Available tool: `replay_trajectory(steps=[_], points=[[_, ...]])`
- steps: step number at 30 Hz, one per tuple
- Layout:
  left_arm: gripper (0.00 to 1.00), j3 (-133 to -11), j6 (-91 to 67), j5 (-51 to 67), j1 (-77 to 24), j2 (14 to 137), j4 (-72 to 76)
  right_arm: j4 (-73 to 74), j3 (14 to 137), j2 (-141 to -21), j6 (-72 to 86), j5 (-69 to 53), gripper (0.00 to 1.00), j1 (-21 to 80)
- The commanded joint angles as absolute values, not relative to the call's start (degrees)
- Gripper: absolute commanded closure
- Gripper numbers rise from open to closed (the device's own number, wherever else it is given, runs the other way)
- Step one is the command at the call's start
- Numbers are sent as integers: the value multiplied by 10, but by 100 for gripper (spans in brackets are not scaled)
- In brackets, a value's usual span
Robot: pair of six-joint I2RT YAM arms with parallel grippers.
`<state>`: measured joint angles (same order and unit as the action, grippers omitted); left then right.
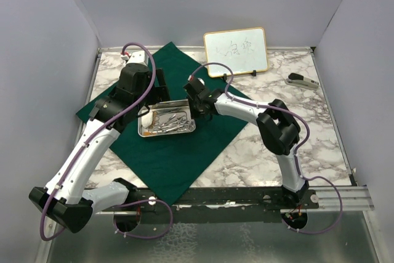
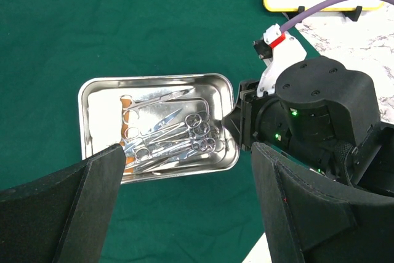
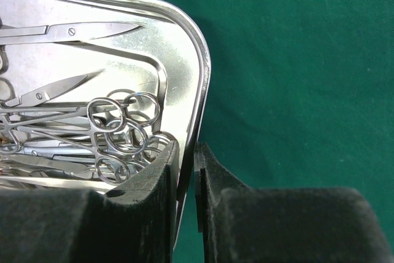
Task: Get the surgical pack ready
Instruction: Place the container in the surgical kit.
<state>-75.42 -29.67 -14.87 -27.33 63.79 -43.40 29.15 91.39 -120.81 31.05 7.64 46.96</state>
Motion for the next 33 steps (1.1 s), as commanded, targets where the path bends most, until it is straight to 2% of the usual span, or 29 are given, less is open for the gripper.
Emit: replay_trajectory(steps=[1, 7, 12, 18, 27, 30, 33], points=[[14, -749, -298, -147, -270, 635, -428, 307, 902, -1185, 315, 60, 85, 482], [14, -749, -298, -147, -270, 634, -428, 303, 906, -1193, 315, 53, 85, 484], [14, -749, -302, -147, -270, 634, -428, 294, 915, -1200, 340, 38, 77, 488], [14, -749, -301, -146, -270, 632, -429, 306, 924, -1201, 355, 50, 74, 491], [14, -753, -293, -166, -270, 619, -432, 297, 880, -1067, 267, 87, 40, 487], [14, -758, -290, -185, -270, 610, -435, 253, 785, -969, 170, 74, 38, 481], [14, -755, -298, -211, -269, 589, -425, 62, 583, -819, 27, -18, 37, 482]])
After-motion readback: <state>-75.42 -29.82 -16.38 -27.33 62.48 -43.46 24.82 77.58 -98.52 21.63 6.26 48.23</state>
